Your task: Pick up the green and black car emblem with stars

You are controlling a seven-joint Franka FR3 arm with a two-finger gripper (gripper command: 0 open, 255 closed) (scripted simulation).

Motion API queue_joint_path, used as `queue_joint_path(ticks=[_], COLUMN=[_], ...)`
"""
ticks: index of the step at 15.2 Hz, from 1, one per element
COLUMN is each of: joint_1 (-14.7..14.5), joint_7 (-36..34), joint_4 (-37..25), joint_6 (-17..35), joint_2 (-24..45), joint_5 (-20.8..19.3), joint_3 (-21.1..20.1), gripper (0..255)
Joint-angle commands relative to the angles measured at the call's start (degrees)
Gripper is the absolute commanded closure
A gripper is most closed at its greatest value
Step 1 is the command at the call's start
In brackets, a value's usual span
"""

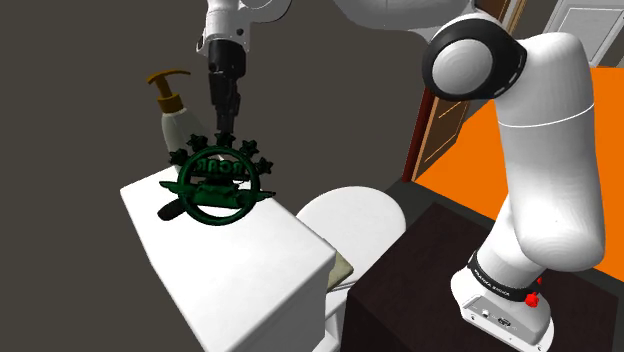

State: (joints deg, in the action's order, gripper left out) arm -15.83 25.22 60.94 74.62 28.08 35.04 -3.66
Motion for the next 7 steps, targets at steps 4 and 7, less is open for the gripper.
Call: queue_joint_path(ticks=[4,7], joint_1=[0.27,0.36], joint_7=[-2.86,-3.62], joint_4=[-6.73,-8.66], joint_6=[-3.85,-4.88], joint_2=[2.01,2.7], joint_5=[0.53,0.68], joint_3=[-0.42,-0.55], gripper=[255,255])
